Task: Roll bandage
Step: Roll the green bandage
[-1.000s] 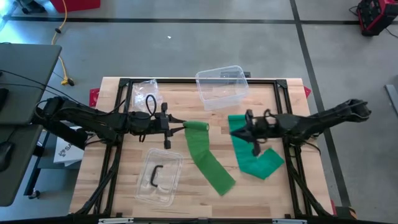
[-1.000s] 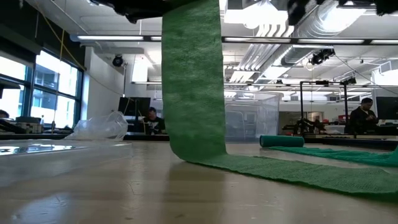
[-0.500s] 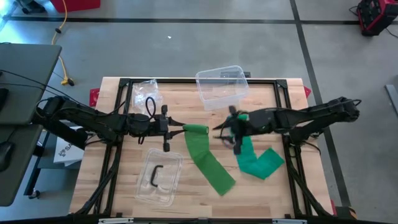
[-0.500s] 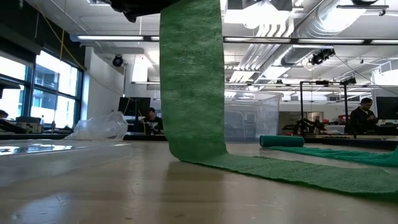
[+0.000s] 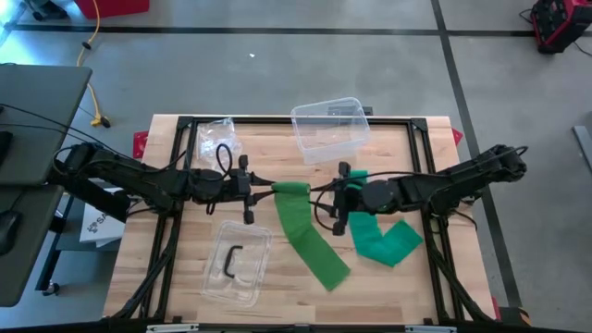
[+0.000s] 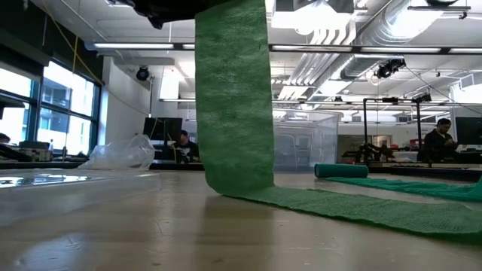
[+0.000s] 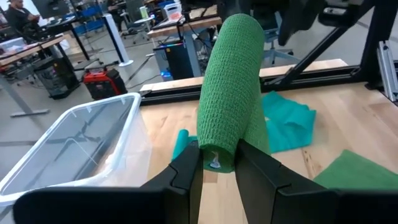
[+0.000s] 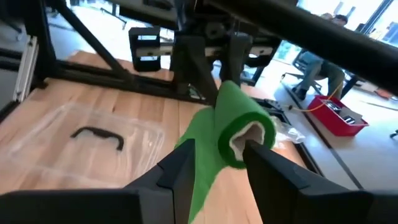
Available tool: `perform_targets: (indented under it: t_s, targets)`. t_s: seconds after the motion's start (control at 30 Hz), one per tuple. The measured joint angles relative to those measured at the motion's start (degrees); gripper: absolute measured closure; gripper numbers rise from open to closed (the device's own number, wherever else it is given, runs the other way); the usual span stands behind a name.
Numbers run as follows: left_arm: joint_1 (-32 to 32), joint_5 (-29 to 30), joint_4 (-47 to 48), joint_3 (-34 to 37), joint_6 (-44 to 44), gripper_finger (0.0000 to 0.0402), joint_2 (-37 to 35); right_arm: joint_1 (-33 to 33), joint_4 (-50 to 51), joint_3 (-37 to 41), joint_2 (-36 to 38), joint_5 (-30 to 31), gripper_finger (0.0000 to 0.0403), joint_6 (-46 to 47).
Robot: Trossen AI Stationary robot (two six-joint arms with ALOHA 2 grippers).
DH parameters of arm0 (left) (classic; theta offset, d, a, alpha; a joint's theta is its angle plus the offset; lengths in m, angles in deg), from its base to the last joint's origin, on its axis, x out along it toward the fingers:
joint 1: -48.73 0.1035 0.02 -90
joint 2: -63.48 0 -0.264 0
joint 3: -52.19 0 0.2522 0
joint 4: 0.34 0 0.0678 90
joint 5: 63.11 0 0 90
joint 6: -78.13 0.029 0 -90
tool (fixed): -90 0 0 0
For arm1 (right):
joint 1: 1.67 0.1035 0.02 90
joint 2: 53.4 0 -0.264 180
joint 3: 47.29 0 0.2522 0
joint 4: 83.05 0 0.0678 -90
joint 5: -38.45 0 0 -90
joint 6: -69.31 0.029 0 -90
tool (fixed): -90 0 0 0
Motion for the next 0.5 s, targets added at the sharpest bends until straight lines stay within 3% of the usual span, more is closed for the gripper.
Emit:
perform_targets:
  t_s: [0.27, 0.5]
  targets:
    - [-1.74, 5.42, -0.34, 0.0, 0.85, 0.0323, 0.0, -2.67, -1.71, 0.02, -0.46, -3.34, 0.0269, 4.41]
    - [-2.91, 6.71, -0.42, 0.0, 1.4, 0.0323, 0.14, -4.33, -2.31, 0.04, -0.46, -5.98, 0.0269, 8.32]
